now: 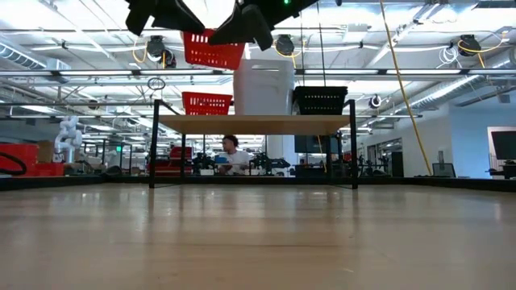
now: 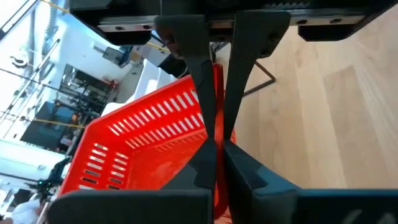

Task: Stack baskets on shelf by color
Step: Stack the right red bin on the red bin on the shelf

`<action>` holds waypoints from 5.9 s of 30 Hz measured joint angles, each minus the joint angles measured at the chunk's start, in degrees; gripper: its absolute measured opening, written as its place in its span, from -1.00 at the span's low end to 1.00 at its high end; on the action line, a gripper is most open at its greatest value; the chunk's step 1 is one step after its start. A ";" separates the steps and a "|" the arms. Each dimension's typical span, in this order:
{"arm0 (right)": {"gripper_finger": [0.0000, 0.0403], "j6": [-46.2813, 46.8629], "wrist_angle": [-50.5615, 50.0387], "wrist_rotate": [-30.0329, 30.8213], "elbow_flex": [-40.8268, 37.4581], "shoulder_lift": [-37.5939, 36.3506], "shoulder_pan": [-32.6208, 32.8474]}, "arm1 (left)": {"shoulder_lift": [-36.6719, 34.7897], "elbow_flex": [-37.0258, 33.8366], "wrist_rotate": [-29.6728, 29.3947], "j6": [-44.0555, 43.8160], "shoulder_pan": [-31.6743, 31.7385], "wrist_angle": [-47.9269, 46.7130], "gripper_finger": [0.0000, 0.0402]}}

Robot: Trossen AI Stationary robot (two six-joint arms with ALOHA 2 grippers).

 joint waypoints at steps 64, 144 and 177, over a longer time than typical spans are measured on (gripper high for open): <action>-0.29 28.86 35.67 -3.02 -62.97 -50.34 4.83 | -2.71 0.07 41.05 8.17 43.35 -1.60 -0.90; -0.29 31.78 37.37 -0.42 -62.86 -46.80 2.58 | 17.06 24.39 41.82 -1.77 58.06 -17.48 -0.63; -0.29 31.82 39.12 -0.46 -62.88 -46.80 2.58 | 14.48 30.18 72.04 -3.83 67.06 -23.85 -0.98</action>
